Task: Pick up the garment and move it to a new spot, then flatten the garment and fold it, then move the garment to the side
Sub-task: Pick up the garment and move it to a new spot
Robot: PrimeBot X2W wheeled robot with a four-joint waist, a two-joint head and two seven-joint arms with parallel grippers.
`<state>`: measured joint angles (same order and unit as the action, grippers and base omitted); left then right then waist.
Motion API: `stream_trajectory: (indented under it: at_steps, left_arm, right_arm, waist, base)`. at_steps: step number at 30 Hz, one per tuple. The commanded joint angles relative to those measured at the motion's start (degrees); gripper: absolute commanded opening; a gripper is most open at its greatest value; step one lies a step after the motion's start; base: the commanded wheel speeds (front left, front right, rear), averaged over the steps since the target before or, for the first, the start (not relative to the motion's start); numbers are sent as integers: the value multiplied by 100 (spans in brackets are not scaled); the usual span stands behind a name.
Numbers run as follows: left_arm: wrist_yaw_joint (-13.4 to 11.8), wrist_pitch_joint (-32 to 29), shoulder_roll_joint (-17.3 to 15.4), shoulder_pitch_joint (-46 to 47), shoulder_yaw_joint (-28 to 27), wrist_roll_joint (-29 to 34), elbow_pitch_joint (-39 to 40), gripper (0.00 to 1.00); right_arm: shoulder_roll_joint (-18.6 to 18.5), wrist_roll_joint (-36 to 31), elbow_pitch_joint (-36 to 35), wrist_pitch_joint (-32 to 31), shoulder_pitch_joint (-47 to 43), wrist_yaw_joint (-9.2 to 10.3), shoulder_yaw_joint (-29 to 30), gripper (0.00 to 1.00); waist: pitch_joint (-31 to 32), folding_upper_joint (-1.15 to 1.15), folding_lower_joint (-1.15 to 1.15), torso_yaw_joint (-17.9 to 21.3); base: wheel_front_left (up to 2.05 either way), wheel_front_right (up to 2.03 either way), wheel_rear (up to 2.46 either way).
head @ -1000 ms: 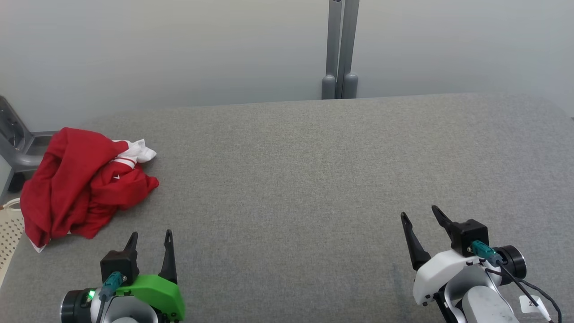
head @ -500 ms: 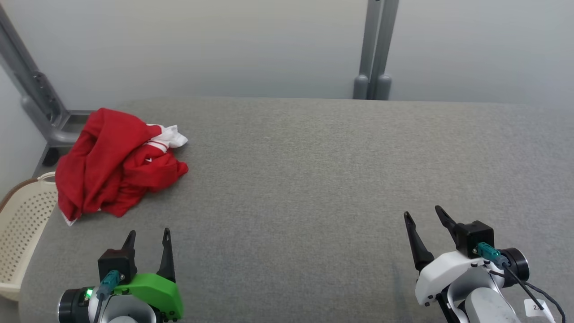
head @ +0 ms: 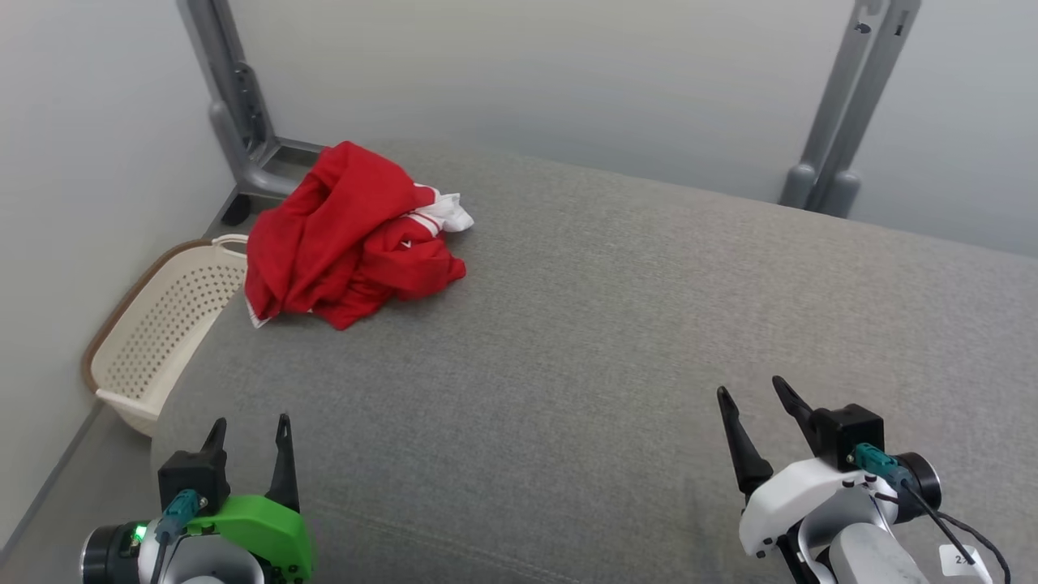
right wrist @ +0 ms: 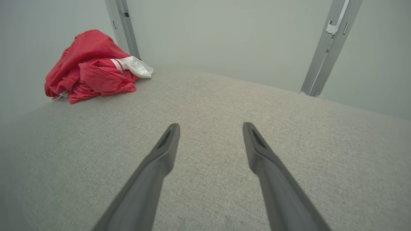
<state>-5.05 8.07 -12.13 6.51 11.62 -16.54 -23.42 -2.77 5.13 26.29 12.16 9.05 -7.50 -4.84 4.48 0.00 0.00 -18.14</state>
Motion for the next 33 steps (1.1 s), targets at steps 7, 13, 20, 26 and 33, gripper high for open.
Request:
stream_trajectory:
  at_steps: [7,13,20,26,33]
  left_arm:
    - [-32,-138,-134,-104,-38,-101,166,100]
    - [251,-675,-210,451,37,-283,36,100]
    - [554,-1588,-158,1653,144,-504,-603,100]
    - [829,-2315,-119,2871,226,-678,-1143,100]
    - [960,-3034,-275,4120,280,-713,-1645,100]
  right_arm:
    - [-20,80,96,85,89,1,-73,100]
    - [-22,0,85,96,112,2,-125,100]
    - [-21,-148,-43,-72,129,1,-223,100]
    - [-21,-449,-374,-347,270,2,-382,100]
    - [-21,-834,-988,-694,474,2,-643,100]
  waist:
    - [-72,0,0,-546]
    - [-134,0,0,-523]
    - [-363,0,0,-307]
    - [-906,0,0,31]
    - [-1662,0,0,476]
  base:
    - [0,0,0]
    - [0,0,0]
    - [0,0,0]
    - [0,0,0]
    - [0,0,0]
